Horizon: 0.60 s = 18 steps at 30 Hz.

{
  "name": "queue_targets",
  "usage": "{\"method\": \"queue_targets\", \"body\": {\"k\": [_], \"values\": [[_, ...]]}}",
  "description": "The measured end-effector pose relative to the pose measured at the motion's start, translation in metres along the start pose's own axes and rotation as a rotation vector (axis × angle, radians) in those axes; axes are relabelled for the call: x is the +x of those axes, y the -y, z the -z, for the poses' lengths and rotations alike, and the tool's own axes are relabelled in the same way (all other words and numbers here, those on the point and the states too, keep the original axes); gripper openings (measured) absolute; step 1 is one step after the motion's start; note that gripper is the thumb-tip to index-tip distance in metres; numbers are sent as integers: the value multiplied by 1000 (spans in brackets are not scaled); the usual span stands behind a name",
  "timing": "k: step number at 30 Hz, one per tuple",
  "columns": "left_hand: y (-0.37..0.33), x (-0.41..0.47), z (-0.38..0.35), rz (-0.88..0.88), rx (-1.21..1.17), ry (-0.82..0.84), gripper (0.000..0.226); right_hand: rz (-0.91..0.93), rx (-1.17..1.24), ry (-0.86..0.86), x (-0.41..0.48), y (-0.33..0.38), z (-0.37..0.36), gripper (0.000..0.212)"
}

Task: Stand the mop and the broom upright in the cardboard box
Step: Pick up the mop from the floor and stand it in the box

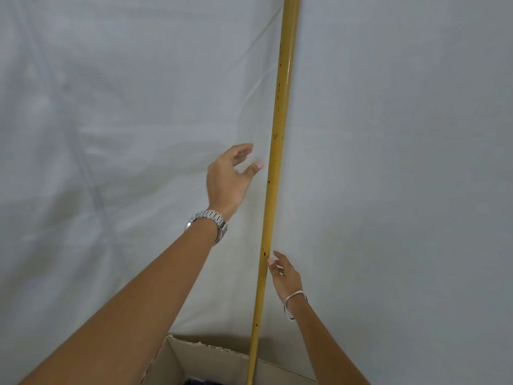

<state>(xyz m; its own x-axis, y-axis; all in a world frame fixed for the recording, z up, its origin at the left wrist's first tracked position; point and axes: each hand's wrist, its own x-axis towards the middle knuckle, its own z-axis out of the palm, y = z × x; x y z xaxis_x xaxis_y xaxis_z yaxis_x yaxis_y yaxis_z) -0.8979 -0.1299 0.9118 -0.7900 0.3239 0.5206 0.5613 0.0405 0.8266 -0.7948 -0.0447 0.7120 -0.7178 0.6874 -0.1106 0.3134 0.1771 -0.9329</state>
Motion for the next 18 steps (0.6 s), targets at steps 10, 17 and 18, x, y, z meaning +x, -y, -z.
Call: {"method": "queue_targets", "body": {"k": [10,17,18], "values": [[0,-117,24,-224,716,156,55,309,-651,-237,-73,51,56,50],[-40,-192,17,-146,786,296,58,308,-865,-330,-162,73,115,53],[-49,-208,14,-140,769,313,59,292,-882,-339,-182,69,128,53]]}}
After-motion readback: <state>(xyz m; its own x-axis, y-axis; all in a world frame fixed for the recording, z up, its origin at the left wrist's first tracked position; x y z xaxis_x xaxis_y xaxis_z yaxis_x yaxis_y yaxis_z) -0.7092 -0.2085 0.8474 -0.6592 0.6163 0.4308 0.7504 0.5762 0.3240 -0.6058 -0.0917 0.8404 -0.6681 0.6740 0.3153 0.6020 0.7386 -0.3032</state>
